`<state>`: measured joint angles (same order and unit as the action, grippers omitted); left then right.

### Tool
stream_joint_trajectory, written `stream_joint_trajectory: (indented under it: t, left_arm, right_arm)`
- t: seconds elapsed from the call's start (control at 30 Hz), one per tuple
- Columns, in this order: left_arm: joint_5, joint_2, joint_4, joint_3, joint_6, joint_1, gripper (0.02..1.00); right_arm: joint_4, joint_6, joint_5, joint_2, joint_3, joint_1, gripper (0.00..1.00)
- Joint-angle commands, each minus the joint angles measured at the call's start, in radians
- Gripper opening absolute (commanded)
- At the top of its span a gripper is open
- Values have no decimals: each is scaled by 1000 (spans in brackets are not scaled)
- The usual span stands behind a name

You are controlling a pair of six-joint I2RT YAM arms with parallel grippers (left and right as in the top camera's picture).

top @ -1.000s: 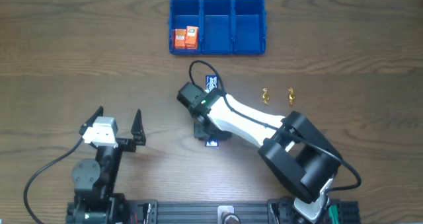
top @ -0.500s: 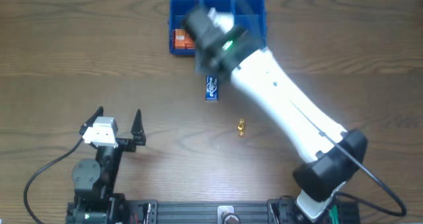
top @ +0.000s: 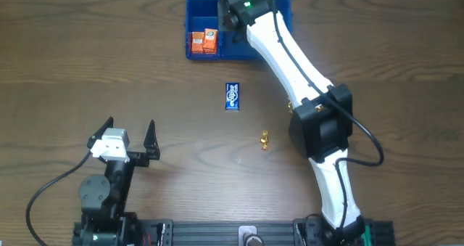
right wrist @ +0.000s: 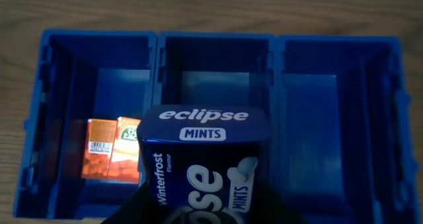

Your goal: Sort Candies Into Trays

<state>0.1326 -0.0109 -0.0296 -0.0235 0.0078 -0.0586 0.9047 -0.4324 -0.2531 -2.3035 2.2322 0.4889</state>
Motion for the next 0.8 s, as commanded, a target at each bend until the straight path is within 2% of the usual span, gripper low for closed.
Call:
stream_joint_trajectory:
  t: [0.03, 0.1, 0.33, 0.4, 0.6, 0.7, 0.8]
  left_arm:
    - [21, 6, -35, 19, 8, 6, 996]
    - [21, 6, -35, 19, 8, 6, 998]
    - [21, 6, -35, 19, 8, 6, 996]
    - [21, 6, -35, 19, 8, 6, 996]
    - [21, 6, -35, 19, 8, 6, 998]
    - [21, 6, -35, 19, 8, 6, 998]
    - [21, 6, -35, 19, 8, 6, 998]
  right_arm:
    - [-34, 18, 4, -9, 17, -8, 218]
    - [-41, 18, 4, -9, 17, -6, 229]
    - [-60, 19, 3, -8, 17, -8, 621]
    - [-51, 19, 3, -8, 17, -8, 682]
    - [99, 13, -8, 49, 17, 37, 711]
    - [258, -69, -8, 111, 17, 108, 759]
    - [412, -177, 1, 116, 10, 146, 766]
